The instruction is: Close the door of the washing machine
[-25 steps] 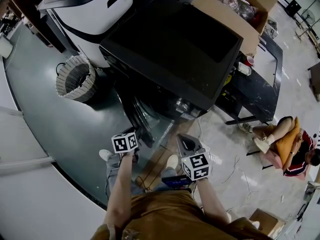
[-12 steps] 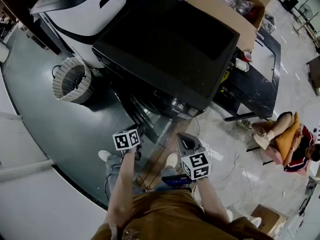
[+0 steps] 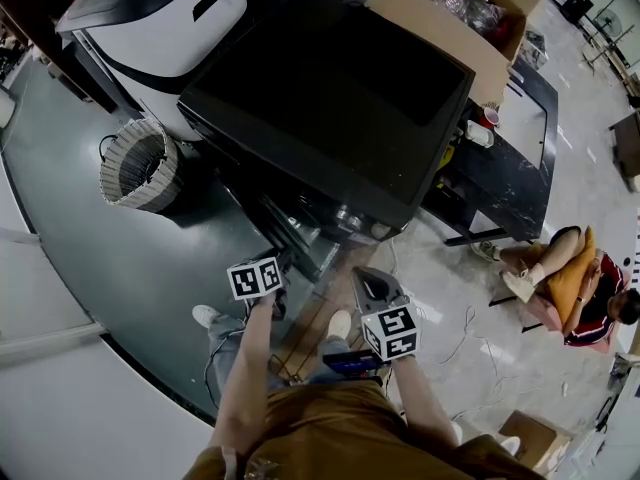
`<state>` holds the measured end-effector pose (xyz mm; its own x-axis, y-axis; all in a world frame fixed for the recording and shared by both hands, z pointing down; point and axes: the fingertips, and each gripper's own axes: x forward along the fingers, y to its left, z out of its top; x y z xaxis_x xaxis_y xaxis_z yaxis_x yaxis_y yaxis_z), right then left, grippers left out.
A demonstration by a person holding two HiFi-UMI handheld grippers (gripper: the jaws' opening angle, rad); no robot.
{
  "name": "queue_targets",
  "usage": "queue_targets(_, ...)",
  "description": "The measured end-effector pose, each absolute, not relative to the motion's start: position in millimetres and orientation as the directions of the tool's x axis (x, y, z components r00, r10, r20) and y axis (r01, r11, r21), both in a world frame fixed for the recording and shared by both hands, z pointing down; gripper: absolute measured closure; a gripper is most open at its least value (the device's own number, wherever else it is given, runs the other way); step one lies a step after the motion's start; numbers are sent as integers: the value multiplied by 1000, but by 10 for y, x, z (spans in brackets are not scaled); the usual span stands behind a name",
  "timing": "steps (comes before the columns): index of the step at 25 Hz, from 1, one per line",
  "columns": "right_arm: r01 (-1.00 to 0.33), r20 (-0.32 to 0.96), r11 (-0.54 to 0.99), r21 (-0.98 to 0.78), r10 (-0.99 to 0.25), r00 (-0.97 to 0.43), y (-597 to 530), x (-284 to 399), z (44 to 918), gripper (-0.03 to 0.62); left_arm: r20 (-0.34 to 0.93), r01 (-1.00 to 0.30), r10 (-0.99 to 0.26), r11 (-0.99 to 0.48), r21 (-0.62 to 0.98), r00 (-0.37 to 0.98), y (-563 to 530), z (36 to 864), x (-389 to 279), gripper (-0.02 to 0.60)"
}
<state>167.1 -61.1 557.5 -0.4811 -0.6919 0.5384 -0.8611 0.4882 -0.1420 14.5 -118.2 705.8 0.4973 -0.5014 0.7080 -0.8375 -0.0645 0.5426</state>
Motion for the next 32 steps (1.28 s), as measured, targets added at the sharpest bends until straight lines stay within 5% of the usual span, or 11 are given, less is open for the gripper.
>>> queue_targets(32, -893, 569, 442, -79, -716, -405, -710, 2114, 5609, 582, 656, -787, -508, -72, 613, 558, -1759, 7032, 714, 374)
